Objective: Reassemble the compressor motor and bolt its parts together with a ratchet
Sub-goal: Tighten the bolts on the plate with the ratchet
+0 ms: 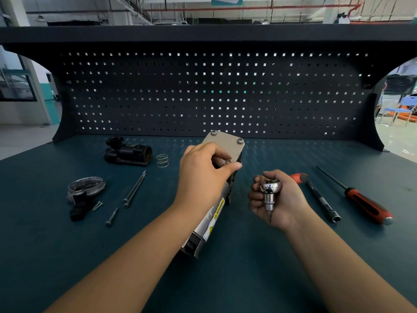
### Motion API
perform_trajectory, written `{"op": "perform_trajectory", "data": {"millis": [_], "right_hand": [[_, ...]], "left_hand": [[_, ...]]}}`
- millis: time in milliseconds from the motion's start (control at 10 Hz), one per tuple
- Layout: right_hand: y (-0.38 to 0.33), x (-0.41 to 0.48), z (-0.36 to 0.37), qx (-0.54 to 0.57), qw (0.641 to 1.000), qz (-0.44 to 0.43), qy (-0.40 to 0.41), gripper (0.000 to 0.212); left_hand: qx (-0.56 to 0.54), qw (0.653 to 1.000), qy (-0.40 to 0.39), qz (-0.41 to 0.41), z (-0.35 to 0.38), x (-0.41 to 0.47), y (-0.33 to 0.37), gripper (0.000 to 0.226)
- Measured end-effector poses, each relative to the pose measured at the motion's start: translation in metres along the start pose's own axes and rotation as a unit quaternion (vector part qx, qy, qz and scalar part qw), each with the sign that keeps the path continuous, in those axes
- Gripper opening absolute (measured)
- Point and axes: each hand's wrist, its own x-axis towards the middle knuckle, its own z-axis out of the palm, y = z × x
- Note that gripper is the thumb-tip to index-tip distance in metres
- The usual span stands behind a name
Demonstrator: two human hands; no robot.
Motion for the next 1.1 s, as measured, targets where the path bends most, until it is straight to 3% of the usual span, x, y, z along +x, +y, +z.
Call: {"op": "perform_trajectory", "data": {"millis": [500, 800, 900, 1100], "right_hand": [[-0.0003, -0.0006, 0.0004, 0.016, 1.000, 0.010, 0.003, 0.027], [0.0002, -0.0025, 0.0019, 0.016, 1.000, 0.007, 0.008, 0.027], [0.0016, -0.0032, 0.0039, 0.020, 1.000, -0.009, 0.007, 0.031], [-0.0032, -0.0031, 0.0082, -0.063, 0.988, -0.139, 0.034, 0.041]], "left_hand": [[0.016, 1.000, 0.013, 0.008, -0.0004, -0.0009, -0.0019, 0.011], [0.011, 1.000, -0.024, 0.007, -0.0039, 0.0001, -0.0036, 0.017], [0.012, 0.999, -0.030, 0.002, -0.0041, -0.0002, -0.0027, 0.017], [-0.010, 0.999, -0.048, -0.012, -0.0060, -0.0005, -0.0013, 0.018]]}}
